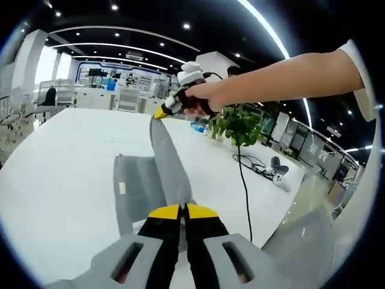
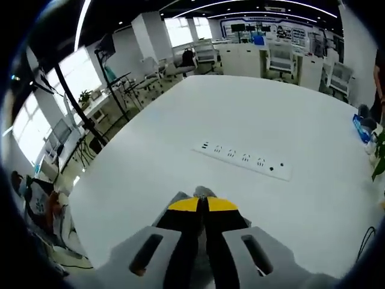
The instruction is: Fold the towel on the table until its edges align and the towel forms a compact rectangular stack.
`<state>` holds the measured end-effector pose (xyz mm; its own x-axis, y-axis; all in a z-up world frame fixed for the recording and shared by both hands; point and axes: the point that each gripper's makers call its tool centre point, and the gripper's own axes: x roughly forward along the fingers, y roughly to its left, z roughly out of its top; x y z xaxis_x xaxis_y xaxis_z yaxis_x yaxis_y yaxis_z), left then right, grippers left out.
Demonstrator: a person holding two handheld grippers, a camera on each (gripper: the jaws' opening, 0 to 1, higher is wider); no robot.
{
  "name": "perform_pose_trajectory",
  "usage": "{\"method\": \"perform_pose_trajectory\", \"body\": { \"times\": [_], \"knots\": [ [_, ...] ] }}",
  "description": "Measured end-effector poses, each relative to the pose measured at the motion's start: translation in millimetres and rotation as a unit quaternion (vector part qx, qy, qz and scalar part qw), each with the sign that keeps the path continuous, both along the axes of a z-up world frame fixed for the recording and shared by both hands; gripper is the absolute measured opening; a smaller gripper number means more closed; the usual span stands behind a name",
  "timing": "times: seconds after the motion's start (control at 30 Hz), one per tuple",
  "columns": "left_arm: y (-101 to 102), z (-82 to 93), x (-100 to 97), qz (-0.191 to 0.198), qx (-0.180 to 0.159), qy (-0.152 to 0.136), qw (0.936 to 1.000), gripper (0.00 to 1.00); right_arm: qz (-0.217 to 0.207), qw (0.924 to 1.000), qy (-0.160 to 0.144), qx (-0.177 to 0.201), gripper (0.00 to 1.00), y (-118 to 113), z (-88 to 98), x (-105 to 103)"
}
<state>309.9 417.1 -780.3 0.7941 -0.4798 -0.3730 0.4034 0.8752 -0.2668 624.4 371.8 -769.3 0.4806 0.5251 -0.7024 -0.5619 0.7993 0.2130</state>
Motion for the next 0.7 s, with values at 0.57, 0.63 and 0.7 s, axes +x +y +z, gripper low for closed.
{"method": "perform_pose_trajectory", "body": {
  "times": [0.57, 0.63, 0.7],
  "knots": [
    [28.8, -45.7, -4.6, 0.043, 0.025, 0.035, 0.9982, 0.02, 0.058, 0.998, -0.007, -0.025, 0.0, 39.5, -37.8, -9.4],
    [29.8, -44.6, -5.3, 0.046, 0.023, 0.037, 0.998, 0.02, 0.063, 0.9977, -0.009, -0.024, 0.0, 43.3, -39.7, -9.0],
    [30.8, -45.7, -5.4, 0.045, 0.021, 0.041, 0.9979, 0.02, 0.065, 0.9975, -0.01, -0.026, 0.0, 45.9, -42.3, -8.1]
  ]
}}
